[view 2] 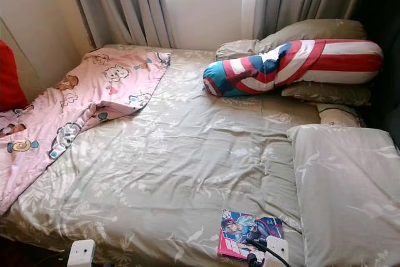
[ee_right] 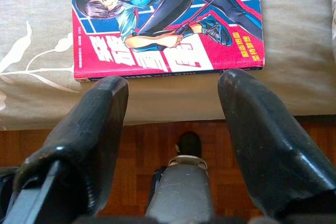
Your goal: Clean up the room
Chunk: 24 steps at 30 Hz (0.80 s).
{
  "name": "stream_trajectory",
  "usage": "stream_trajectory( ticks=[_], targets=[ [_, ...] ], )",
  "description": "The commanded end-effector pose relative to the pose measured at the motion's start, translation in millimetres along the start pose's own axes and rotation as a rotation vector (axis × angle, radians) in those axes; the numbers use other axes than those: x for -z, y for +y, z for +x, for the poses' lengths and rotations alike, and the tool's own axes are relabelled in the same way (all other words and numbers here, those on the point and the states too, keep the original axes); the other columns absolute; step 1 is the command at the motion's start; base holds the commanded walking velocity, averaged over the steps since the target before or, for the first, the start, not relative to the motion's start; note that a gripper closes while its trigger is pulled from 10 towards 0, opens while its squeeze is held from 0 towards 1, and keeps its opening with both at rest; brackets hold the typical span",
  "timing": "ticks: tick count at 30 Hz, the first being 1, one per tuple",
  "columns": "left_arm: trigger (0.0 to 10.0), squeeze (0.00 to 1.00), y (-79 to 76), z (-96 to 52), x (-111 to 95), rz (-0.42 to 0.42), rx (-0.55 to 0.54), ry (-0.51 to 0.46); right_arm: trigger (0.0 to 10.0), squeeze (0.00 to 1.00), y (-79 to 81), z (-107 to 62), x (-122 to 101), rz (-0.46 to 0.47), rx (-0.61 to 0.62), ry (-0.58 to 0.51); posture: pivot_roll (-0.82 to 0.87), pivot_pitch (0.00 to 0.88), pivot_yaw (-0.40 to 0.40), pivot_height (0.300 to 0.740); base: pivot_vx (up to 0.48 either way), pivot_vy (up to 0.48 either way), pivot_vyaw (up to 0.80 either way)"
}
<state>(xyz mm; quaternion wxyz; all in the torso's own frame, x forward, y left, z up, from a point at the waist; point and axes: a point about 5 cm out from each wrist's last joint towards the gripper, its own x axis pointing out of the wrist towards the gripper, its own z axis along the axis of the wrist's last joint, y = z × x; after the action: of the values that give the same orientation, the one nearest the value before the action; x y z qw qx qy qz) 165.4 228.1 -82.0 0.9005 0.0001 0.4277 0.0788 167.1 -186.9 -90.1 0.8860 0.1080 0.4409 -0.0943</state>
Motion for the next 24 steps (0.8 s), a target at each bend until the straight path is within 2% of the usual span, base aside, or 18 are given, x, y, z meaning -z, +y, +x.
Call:
stream_trajectory(
  ticks=[1, 24],
  targets=[
    [10.0, 0.00, 7.8, -2.8, 9, -0.002, -0.023, 0.036, 10.0, 0.00, 1.0, -0.6, 5, 0.007, -0.002, 0.024, -0.02, 0.000, 0.031, 0.740, 0.000, 0.480, 0.00],
    [10.0, 0.00, 8.3, 0.0, -1, -0.007, -0.029, 0.017, 10.0, 0.00, 1.7, 0.1, 3, -0.016, -0.009, 0.030, -0.01, 0.000, 0.029, 0.740, 0.000, 0.480, 0.00]
  ],
)
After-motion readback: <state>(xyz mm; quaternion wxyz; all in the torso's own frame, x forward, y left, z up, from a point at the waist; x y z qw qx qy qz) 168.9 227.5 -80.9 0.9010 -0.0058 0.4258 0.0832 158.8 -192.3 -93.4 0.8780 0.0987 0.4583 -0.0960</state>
